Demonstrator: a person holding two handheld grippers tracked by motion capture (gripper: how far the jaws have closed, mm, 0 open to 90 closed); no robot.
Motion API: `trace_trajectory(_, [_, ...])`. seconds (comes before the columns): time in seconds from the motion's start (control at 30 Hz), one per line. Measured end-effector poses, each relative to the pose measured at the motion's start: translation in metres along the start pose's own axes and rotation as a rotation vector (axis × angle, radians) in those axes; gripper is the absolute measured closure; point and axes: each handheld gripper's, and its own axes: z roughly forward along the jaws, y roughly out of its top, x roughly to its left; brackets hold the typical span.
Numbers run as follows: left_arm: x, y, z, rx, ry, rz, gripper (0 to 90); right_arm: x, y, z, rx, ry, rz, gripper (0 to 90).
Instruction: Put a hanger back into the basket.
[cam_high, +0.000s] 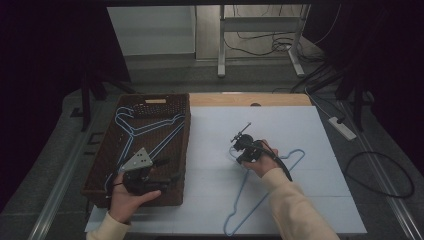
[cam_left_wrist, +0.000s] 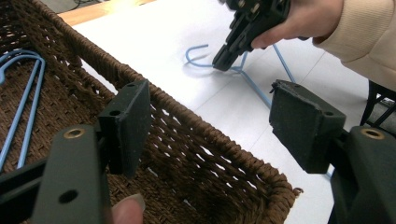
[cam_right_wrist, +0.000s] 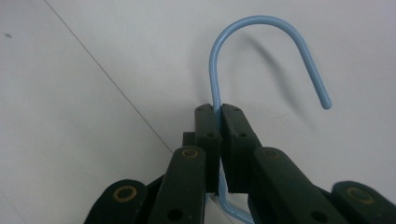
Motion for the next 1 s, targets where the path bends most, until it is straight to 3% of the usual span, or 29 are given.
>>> trace_trajectory(0.33, [-0.018,0.006,0.011,0.012,-0.051,0.012,30.7,0.000,-0.007,-0.020,-0.110,-0.016,0.000,86.5])
trace_trajectory(0.6, [-0.041,0.019,0.036,0.056,-0.077,0.024,31.3,0.000,-0.011,-0.028,-0.141,-0.007,-0.002,86.5])
trace_trajectory(1.0, [-0.055,0.031,0.072,0.112,-0.100,-0.008,31.4,0.000,-0.014,-0.032,-0.172,-0.007,0.001,86.6])
